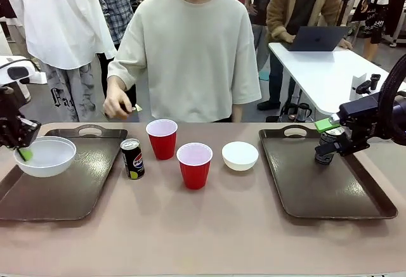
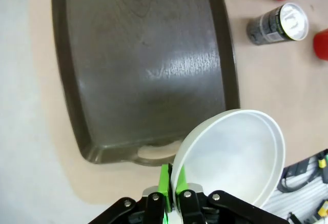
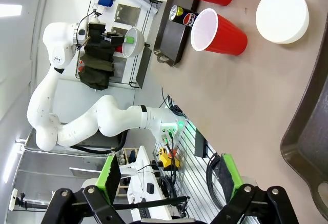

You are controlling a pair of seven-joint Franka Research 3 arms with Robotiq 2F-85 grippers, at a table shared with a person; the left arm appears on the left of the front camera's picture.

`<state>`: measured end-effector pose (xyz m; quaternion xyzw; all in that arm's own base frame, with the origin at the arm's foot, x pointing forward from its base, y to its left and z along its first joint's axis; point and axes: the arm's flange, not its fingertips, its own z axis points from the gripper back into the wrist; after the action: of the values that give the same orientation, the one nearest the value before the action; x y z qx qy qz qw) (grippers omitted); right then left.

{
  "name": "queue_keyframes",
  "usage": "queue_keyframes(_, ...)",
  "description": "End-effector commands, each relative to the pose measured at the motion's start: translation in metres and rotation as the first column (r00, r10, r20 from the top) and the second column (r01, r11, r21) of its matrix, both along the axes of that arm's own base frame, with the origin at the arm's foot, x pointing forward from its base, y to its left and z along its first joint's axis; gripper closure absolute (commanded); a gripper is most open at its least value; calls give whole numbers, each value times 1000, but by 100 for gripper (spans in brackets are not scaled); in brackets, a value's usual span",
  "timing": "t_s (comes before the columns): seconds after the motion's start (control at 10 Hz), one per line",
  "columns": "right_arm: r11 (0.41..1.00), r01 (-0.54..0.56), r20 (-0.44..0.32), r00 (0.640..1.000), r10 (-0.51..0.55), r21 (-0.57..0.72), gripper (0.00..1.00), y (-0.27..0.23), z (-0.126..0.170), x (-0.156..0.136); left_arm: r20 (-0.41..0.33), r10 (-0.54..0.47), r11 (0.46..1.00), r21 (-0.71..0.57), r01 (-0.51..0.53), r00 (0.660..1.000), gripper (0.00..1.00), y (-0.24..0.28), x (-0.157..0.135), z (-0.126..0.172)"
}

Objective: Prepare tableware on both trays.
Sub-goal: Pick up a Picnic Bowl from the table and place it on a Handle tray.

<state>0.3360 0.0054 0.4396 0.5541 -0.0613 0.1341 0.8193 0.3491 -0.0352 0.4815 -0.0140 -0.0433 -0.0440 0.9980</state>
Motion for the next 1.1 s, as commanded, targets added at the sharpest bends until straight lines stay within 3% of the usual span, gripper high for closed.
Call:
queue_keyframes(0.0,1000,-1,7,1000,0,22,0,1,-1,0,-5,-4,1000,15,5,1000,95,-14,1,5)
queue_keyframes(0.5,1000,-1,7,1000,0,22,0,1,-1,0,56,27,1000,11,-28,998,95,8,5,-13)
queue_keyframes(1.0,1000,-1,7,1000,0,22,0,1,-1,0,19,33,999,-7,-33,999,95,12,12,-58)
